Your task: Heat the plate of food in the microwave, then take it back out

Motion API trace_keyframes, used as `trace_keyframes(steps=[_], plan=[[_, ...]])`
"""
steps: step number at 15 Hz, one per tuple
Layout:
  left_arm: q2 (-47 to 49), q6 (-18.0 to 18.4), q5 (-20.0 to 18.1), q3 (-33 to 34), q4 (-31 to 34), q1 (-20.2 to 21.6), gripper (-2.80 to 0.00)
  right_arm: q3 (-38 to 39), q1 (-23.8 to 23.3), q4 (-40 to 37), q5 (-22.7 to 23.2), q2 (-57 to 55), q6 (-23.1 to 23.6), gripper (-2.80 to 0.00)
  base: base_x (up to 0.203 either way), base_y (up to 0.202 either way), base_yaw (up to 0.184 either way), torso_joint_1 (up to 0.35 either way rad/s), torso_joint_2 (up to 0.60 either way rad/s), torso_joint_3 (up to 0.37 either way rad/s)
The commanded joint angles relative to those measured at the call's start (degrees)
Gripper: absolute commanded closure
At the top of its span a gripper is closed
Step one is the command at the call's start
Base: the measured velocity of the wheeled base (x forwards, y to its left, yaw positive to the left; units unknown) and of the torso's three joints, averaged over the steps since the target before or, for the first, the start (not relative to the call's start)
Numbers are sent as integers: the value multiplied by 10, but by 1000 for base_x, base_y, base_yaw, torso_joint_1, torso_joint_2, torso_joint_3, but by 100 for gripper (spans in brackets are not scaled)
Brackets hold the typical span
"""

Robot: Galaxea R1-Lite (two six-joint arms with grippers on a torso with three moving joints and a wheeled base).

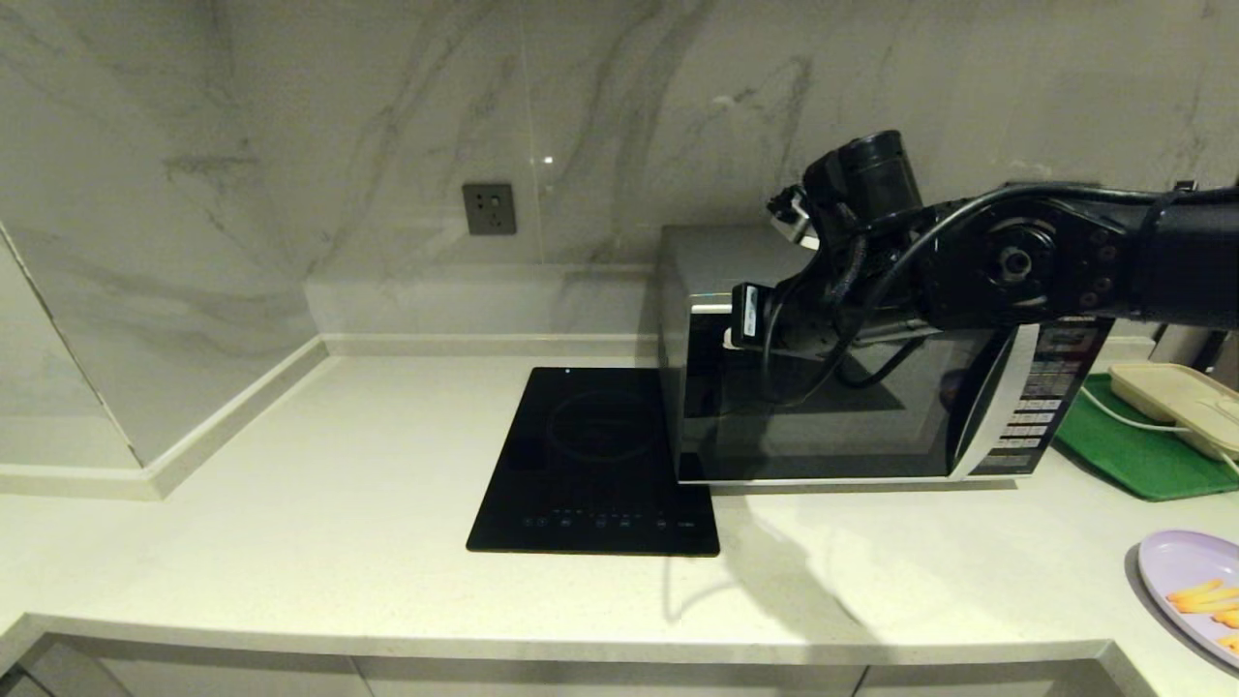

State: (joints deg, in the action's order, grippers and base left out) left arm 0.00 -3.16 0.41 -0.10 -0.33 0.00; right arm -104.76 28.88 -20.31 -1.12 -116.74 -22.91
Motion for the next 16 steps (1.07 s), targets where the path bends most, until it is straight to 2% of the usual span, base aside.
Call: trace_keyframes(steps=[1, 5, 16], plan=[[0, 0, 0, 0, 0, 0, 0, -11, 0, 26, -3, -25, -1, 0, 0, 0, 0, 0, 0, 0], [0, 0, 0, 0, 0, 0, 0, -11, 0, 120, -45, -59, 0, 0, 0, 0, 0, 0, 0, 0], [0, 1, 0, 0, 0, 0, 0, 14, -1, 148, -62, -39, -4, 0, 0, 0, 0, 0, 0, 0]])
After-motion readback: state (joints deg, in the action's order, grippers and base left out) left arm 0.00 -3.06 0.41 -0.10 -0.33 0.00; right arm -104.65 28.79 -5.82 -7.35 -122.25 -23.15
